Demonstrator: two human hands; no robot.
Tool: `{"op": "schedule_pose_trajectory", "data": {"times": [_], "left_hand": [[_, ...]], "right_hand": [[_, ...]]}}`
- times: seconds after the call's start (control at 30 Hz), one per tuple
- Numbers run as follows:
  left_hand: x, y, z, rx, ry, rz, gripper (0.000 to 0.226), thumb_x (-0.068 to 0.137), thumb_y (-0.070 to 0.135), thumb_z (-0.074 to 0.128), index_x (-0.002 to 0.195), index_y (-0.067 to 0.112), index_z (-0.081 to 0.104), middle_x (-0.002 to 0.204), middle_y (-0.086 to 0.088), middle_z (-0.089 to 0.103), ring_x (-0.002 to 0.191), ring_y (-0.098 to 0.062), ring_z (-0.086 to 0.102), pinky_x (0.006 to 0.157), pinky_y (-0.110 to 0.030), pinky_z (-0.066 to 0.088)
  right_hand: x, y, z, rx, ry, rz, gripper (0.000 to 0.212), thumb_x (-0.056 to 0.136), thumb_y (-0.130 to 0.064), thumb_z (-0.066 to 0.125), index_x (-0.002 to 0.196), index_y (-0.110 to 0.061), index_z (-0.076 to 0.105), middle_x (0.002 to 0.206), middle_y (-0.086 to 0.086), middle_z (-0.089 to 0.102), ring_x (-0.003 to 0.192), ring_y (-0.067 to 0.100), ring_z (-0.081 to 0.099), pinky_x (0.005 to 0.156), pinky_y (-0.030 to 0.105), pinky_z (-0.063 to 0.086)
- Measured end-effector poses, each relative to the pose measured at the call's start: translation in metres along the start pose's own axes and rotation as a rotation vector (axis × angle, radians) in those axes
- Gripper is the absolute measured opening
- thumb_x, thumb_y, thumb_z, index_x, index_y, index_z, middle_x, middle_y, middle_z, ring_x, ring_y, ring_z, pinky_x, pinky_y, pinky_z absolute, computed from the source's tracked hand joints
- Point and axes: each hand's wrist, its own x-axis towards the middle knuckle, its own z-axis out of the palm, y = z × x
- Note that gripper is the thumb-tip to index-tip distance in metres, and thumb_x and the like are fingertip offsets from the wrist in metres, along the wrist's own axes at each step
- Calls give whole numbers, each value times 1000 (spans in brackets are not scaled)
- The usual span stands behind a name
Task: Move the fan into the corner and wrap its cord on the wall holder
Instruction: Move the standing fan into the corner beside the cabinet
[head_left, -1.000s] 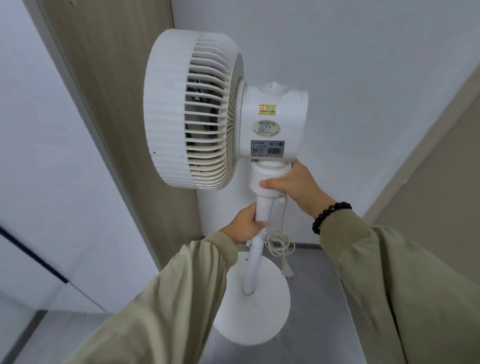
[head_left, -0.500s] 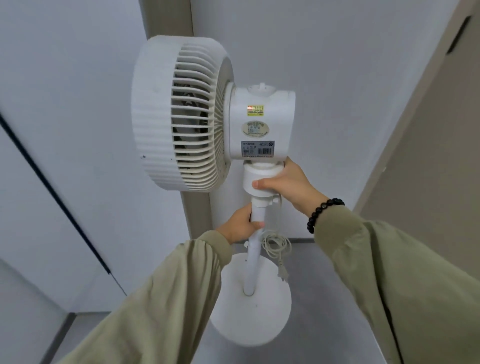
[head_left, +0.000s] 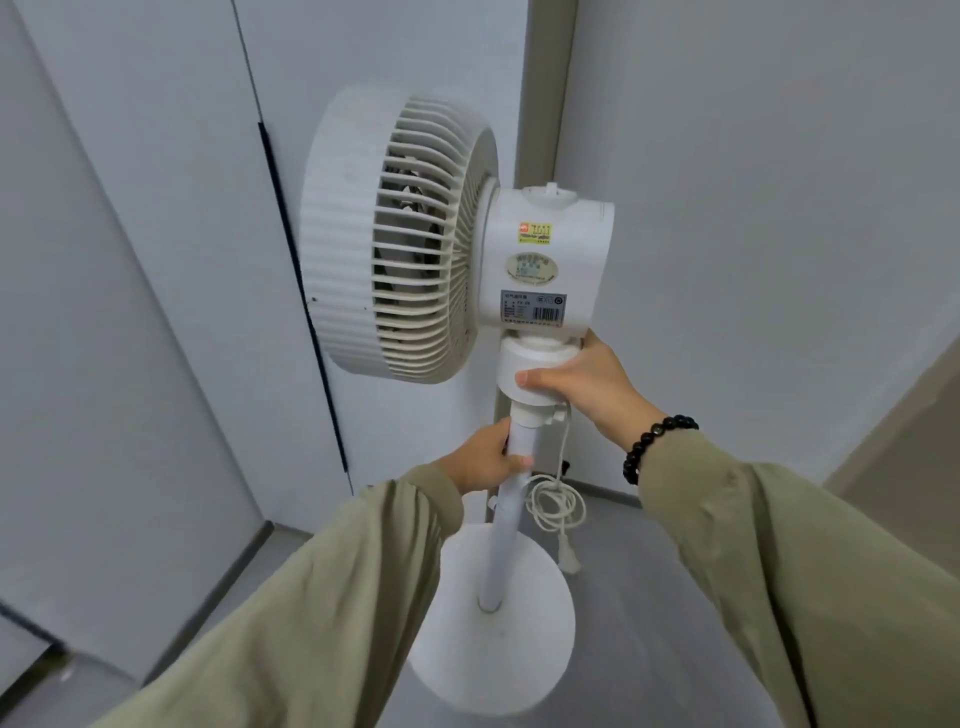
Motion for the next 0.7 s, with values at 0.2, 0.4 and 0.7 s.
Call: {"op": "schedule_pose_trajectory", "data": {"times": [0.2,0.4,0.7], "left_hand": [[-56,-45,-48,19,93,-53,41,91,15,57,130,10,44,120,-3,53,105,-17,47,90,-27,35],[-120,-103,-118,43,175,-102,40,91,15,56,129,11,44,115,-1,50,103,-16,46,88,-26,34],[-200,-199,-229,98,257,-185,42,90,16,59,128,9,45,125,-8,53,106,-18,48,87,-24,34]], "right_hand": [[-3,-17,81,7,-133,-6,70,48,-21,87,111,-15,58,106,-1,67,98,14,65,88,32,54],[-9,-36,188,4,-209,-34,74,56,-14,86,122,-12,52,113,2,65,102,16,63,87,32,54],[-6,-73,350,5,-306,-71,92,36,-34,84,120,-16,54,112,-1,66,100,14,64,88,34,55]]}}
